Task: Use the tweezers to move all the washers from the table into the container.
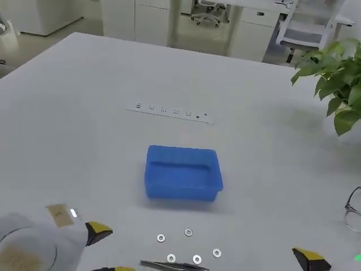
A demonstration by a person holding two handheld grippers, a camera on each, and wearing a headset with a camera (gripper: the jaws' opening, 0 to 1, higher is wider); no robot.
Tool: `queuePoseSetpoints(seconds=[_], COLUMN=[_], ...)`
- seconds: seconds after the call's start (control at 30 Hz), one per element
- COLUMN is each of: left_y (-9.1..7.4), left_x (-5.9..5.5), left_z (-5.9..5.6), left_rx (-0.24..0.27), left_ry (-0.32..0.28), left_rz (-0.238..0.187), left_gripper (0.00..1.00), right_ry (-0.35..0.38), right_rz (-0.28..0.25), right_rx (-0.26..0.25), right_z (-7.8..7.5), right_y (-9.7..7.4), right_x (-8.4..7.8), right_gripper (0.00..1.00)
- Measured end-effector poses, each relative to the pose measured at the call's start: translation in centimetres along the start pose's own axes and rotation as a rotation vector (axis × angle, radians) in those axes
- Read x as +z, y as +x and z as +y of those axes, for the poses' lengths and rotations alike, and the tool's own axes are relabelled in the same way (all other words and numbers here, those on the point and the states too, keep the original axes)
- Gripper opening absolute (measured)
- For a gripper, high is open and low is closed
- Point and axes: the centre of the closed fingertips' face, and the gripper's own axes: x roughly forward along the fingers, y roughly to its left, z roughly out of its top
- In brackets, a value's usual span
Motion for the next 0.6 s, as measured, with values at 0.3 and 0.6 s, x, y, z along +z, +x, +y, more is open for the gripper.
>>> queuePoseSetpoints(seconds=[0.3,0.6], left_y=[3.6,6.4], left_x=[-1.8,-2.2], left_z=[0.2,-0.8], left_rx=[-0.089,-0.169], left_ry=[0.068,0.143], left_rz=[0.104,0.151], left_gripper=[0.23,0.14], right_ry=[-0.024,-0.008], right_rz=[0.055,0.092], right_rx=[0.014,0.02], right_z=[-0.4,-0.1], right_y=[0.4,0.1], right_x=[-1.1,-2.5], right_gripper=[0.92,0.91])
